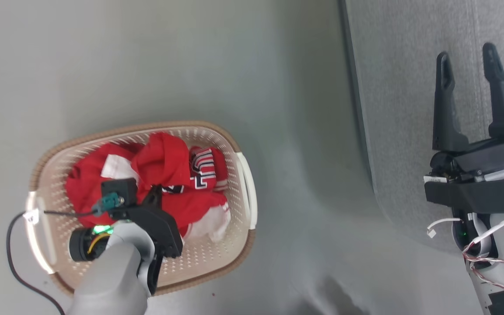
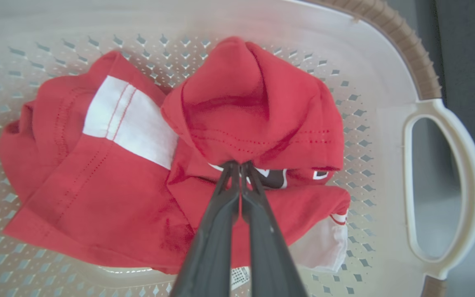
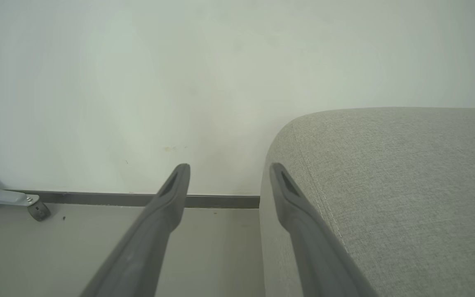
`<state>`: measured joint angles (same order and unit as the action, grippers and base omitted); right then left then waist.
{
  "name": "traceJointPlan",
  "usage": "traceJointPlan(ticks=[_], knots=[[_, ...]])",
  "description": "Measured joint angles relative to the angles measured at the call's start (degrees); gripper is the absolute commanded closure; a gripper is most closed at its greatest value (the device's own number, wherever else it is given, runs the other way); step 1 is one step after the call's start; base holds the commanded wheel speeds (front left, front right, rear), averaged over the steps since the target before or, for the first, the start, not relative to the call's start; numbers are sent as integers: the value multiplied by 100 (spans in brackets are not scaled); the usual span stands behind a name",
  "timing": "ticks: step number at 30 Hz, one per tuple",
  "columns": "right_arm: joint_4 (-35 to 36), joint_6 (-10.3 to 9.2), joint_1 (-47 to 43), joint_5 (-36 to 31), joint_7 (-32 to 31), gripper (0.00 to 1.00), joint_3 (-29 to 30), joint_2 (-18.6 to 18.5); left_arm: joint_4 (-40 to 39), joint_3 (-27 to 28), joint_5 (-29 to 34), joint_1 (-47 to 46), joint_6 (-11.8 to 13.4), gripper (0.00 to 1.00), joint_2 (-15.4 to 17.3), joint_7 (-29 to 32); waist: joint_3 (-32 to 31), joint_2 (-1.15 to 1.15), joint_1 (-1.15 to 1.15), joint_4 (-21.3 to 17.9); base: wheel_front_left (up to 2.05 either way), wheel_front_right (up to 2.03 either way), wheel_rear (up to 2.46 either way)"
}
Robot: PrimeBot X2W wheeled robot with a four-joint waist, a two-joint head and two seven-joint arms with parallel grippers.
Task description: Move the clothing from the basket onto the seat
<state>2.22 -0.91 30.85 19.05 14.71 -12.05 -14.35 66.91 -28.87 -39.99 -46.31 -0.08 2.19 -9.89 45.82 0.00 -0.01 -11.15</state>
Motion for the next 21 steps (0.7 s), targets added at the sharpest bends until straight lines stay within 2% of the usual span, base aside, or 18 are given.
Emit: traceJointPlan(ticks=[10,21], knots=[[-539,94,-338,0,0,0,14,1,-264,-233,-215,468,-151,100,-8,-290,-780,0,0,355,0,0,0],[-1005,100,-848,2,0,0,51,2,-466,-265,-162,730,-153,100,-20,-427,-1667,-1,0,723,0,0,0]])
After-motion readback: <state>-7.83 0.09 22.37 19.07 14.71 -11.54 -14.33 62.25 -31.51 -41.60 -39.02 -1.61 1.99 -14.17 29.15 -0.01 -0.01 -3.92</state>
